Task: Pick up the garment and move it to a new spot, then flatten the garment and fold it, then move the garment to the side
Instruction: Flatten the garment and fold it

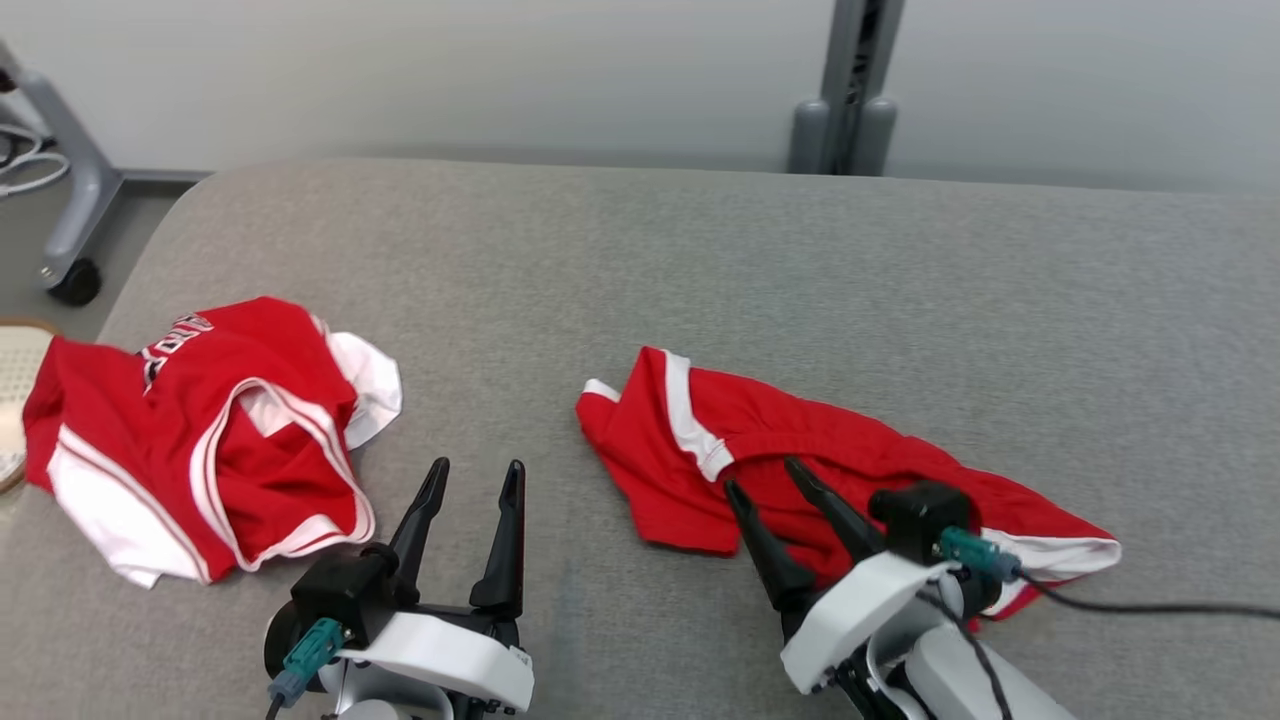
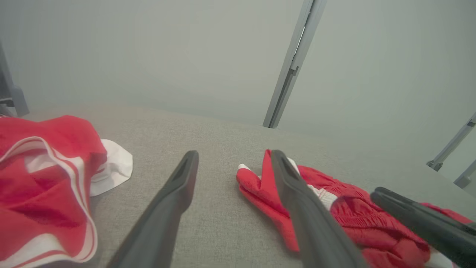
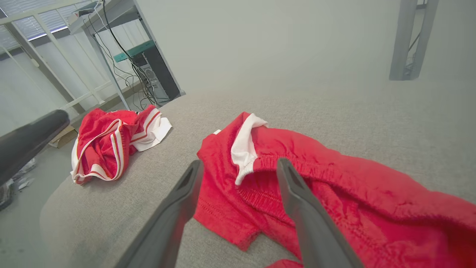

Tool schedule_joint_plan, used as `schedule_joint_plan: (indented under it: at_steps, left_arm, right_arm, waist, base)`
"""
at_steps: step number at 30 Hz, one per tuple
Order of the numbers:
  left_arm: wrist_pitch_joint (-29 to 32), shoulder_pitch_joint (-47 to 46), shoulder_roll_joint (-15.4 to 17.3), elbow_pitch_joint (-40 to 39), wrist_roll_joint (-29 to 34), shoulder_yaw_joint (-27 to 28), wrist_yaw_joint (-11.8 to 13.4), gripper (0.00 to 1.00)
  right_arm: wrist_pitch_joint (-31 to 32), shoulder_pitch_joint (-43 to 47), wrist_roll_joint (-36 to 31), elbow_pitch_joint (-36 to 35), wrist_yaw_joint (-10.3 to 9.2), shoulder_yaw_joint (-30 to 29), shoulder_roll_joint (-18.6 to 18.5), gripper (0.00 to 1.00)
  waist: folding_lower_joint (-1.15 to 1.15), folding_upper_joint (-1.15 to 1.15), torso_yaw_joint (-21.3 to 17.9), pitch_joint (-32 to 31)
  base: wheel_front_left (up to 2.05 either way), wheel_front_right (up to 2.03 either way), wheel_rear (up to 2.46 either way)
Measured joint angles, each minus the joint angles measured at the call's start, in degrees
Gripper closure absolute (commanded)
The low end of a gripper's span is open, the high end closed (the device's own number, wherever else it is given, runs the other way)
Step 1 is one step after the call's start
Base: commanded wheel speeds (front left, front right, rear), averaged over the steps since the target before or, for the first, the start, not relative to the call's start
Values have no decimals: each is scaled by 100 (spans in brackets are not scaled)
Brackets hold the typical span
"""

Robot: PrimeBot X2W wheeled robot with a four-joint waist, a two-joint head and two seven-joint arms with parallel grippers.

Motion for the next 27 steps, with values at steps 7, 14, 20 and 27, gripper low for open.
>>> schedule_joint_plan:
  at_steps: [7,14,20,27]
  left_arm:
    - [0,-76,0,8,-90,-100,49,0]
    - [0,-110,0,-37,-179,-176,77,0]
    - [-1,-151,-1,-62,-191,-213,100,0]
    - [0,-160,-1,-53,-199,-185,119,0]
  right_arm:
    - [231,-599,1446,693,0,352,-2,0]
    - [387,-889,2204,1199,0,712,-1,0]
    - [302,-1027,2477,1463,0,965,-1,0]
    - [240,-1047,2735,1507,0,1209,1,0]
  waist:
    - [0,0,397,188]
    - [0,0,604,319]
    - [0,0,618,366]
    - [0,0,506,381]
  base:
    - [0,0,0]
    - [0,0,0]
    - [0,0,0]
    - [0,0,0]
